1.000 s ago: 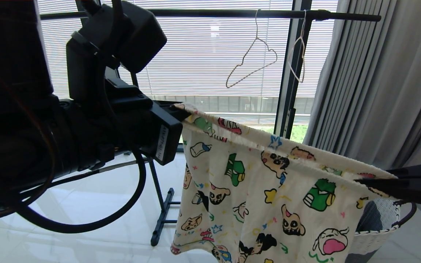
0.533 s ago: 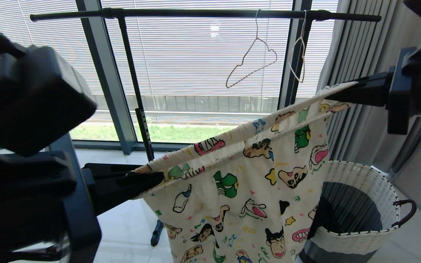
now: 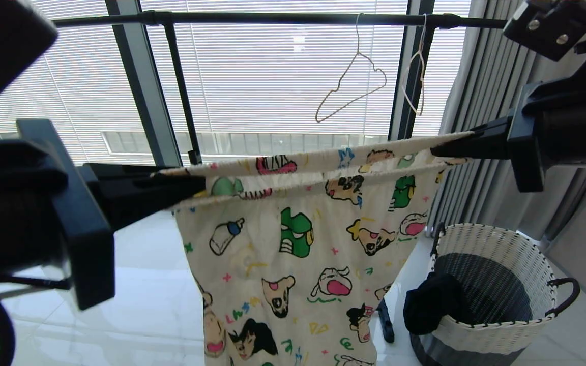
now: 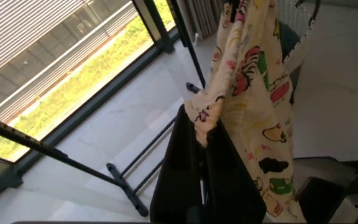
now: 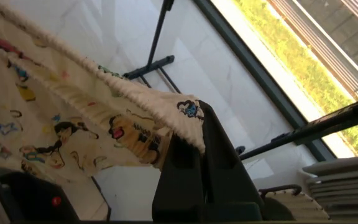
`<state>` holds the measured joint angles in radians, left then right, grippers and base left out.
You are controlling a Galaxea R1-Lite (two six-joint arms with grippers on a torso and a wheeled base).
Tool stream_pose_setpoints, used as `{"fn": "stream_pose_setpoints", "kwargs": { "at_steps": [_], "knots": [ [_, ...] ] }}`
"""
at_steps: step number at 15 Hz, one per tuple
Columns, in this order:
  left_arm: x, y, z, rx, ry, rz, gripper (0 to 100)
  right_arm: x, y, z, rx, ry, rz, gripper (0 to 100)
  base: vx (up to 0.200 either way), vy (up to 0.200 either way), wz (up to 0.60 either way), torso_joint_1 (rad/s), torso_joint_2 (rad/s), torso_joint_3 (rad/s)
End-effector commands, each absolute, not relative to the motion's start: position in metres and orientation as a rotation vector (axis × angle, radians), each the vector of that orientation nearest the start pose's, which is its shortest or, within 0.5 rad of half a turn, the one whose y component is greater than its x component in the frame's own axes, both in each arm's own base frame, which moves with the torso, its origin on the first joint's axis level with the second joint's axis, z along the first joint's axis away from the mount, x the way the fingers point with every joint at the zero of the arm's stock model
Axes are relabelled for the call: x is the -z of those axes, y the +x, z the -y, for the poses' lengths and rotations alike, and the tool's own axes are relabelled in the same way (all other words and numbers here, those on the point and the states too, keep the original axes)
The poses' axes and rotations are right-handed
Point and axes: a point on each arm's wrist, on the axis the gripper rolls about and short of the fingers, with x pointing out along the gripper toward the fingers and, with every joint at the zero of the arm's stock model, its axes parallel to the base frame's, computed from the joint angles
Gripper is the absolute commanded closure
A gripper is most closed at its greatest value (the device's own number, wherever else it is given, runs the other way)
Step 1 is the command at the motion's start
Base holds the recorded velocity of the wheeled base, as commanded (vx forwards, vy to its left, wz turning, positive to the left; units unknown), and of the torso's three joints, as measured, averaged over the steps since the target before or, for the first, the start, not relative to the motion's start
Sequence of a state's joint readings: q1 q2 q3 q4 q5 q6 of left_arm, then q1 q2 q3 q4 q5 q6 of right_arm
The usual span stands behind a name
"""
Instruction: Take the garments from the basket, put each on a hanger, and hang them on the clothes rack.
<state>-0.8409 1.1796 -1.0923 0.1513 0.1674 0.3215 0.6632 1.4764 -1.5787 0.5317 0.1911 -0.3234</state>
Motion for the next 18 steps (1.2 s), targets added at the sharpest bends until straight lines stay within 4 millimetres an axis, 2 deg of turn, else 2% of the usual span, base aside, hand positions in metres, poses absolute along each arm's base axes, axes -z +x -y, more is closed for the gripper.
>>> {"fn": "stream_pose_setpoints", "kwargs": {
  "at_steps": [1, 8, 9, 14, 16, 17, 18],
  "knots": [
    [-0.308, 0.15, 0.132, 0.599, 0.437, -0.099, 100, -0.354, 0.164, -0.134, -0.91, -0.402, -0.294, 100, 0.0, 0.0, 0.0, 0.0, 0.0, 0.0],
    [-0.303, 0.156, 0.137, 0.598, 0.448, -0.121, 100, -0.352, 0.166, -0.136, -0.913, -0.406, -0.304, 100, 0.0, 0.0, 0.0, 0.0, 0.0, 0.0],
    [-0.302, 0.157, 0.138, 0.592, 0.45, -0.125, 100, -0.35, 0.166, -0.136, -0.914, -0.407, -0.312, 0, 0.0, 0.0, 0.0, 0.0, 0.0, 0.0],
    [-0.288, 0.168, 0.145, 0.474, 0.499, -0.193, 100, -0.333, 0.152, -0.125, -0.918, -0.416, -0.364, 0, 0.0, 0.0, 0.0, 0.0, 0.0, 0.0],
    [-0.283, 0.174, 0.147, 0.408, 0.519, -0.22, 100, -0.327, 0.151, -0.113, -0.868, -0.407, -0.385, 0, 0.0, 0.0, 0.0, 0.0, 0.0, 0.0],
    [-0.282, 0.176, 0.144, 0.389, 0.523, -0.232, 100, -0.328, 0.154, -0.107, -0.83, -0.398, -0.38, 0, 0.0, 0.0, 0.0, 0.0, 0.0, 0.0],
    [-0.281, 0.175, 0.135, 0.367, 0.527, -0.249, 100, -0.33, 0.159, -0.092, -0.744, -0.38, -0.375, 0, 0.0, 0.0, 0.0, 0.0, 0.0, 0.0]
  ]
}}
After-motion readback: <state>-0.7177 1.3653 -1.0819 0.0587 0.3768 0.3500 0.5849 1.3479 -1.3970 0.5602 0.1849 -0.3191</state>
